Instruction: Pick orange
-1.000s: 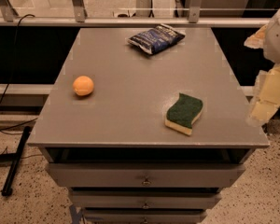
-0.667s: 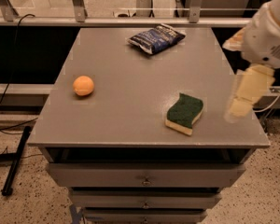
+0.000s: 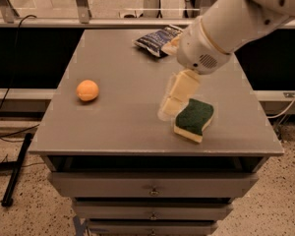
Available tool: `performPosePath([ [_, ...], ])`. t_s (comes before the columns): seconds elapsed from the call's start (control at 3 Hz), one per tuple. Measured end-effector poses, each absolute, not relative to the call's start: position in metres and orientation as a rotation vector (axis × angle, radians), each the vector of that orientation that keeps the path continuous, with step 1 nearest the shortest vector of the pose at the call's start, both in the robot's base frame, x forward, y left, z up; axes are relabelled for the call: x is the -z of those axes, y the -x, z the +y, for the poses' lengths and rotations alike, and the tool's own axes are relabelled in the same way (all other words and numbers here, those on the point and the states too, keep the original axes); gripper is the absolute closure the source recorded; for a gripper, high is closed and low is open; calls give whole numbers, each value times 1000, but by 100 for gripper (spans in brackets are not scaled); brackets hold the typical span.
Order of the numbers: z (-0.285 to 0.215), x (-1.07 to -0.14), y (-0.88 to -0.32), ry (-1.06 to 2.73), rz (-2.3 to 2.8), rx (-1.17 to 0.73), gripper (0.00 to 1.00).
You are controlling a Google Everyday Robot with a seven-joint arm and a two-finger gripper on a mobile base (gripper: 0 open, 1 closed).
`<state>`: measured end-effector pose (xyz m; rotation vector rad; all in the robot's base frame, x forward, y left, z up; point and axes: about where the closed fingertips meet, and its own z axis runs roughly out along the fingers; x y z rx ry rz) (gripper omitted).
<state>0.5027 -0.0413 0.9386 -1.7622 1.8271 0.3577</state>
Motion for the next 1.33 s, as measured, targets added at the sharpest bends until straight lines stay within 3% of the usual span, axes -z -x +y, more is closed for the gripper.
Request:
performPosePath([
  [1.0, -25, -948, -513, 1718, 1764, -371, 0],
  [1.33, 9, -937, -539, 1678, 1694, -426, 0],
])
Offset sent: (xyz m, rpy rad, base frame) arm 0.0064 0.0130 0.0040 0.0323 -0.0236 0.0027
